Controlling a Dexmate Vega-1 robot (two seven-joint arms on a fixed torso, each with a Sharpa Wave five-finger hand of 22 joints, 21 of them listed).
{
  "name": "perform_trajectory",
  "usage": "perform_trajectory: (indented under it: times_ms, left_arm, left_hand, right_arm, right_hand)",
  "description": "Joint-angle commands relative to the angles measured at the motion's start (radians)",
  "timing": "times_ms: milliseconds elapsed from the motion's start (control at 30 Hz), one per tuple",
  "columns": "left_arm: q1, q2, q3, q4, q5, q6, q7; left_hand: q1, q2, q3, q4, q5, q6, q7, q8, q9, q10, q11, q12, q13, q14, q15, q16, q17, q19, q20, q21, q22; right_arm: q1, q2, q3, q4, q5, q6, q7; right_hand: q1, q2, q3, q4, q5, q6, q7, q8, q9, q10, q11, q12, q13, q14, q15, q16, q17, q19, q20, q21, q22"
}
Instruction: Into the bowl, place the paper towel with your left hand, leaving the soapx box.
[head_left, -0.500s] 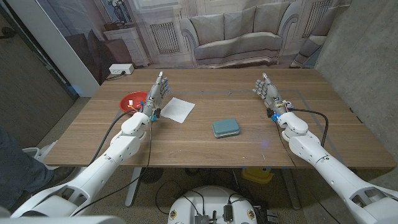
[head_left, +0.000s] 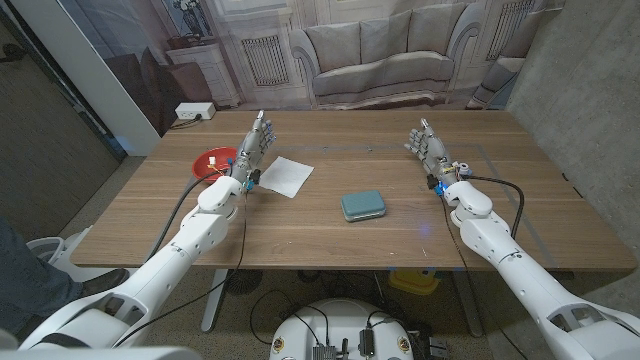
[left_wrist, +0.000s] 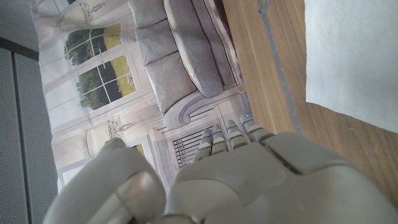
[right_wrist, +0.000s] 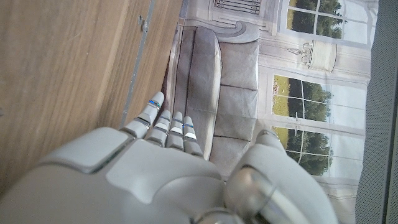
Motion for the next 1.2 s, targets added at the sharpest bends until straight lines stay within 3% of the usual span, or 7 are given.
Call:
perform_trajectory:
  times_ms: [33,367,1000,1200]
  left_arm:
    - [-0.008,0.009,0.009,-0.022,0.037,0.011,0.032]
    - [0.015,0.059,0.021,-0.116,0.152,0.052,0.156]
    - [0.033,0.070,0.014,-0.137,0.179,0.020,0.169]
    - [0.055,0.101,0.015,-0.196,0.234,0.058,0.225]
  left_hand:
    - [0.009,0.007,0.005,-0.002,0.005,0.019,-0.001,0.007,0.001,0.013,-0.001,0.009,0.002,0.009,0.001,0.006,0.002,0.010,-0.035,0.006,0.003]
    - [0.023,0.016,0.008,-0.010,0.008,0.041,-0.002,0.012,0.001,0.035,-0.011,0.014,0.001,0.034,0.000,0.010,0.001,0.021,-0.030,0.009,0.003]
    - [0.043,0.024,0.009,-0.021,0.012,0.076,-0.003,0.019,0.002,0.077,-0.010,0.021,0.001,0.078,-0.001,0.014,0.001,0.052,-0.019,0.015,0.003]
    - [0.047,0.025,0.009,-0.023,0.012,0.082,-0.004,0.019,0.002,0.083,-0.011,0.022,0.001,0.085,-0.004,0.014,0.001,0.054,-0.017,0.015,0.003]
  right_arm:
    - [0.010,0.047,0.049,0.022,-0.060,-0.018,0.033]
    - [0.010,0.066,0.080,0.033,-0.072,-0.017,0.039]
    - [-0.039,0.081,0.115,-0.020,-0.091,-0.011,0.000]
    - [-0.044,0.087,0.120,-0.022,-0.089,-0.005,0.002]
  right_hand:
    - [0.003,0.006,0.008,-0.001,0.006,0.009,0.000,0.009,0.006,0.012,-0.001,0.007,0.005,0.009,0.000,0.005,0.004,0.009,-0.036,-0.005,0.003]
    - [0.006,0.014,0.011,-0.002,0.006,0.009,-0.001,0.008,0.006,0.020,0.002,0.009,0.005,0.013,0.001,0.004,0.004,0.013,-0.032,-0.009,0.004]
    - [0.019,0.029,0.017,-0.008,0.003,0.033,-0.010,0.012,0.006,0.050,-0.001,0.016,0.005,0.041,-0.003,0.006,0.003,0.035,-0.031,-0.016,0.005]
    - [0.022,0.031,0.018,-0.010,0.002,0.035,-0.011,0.012,0.006,0.055,-0.001,0.016,0.006,0.044,-0.006,0.006,0.003,0.040,-0.031,-0.018,0.005]
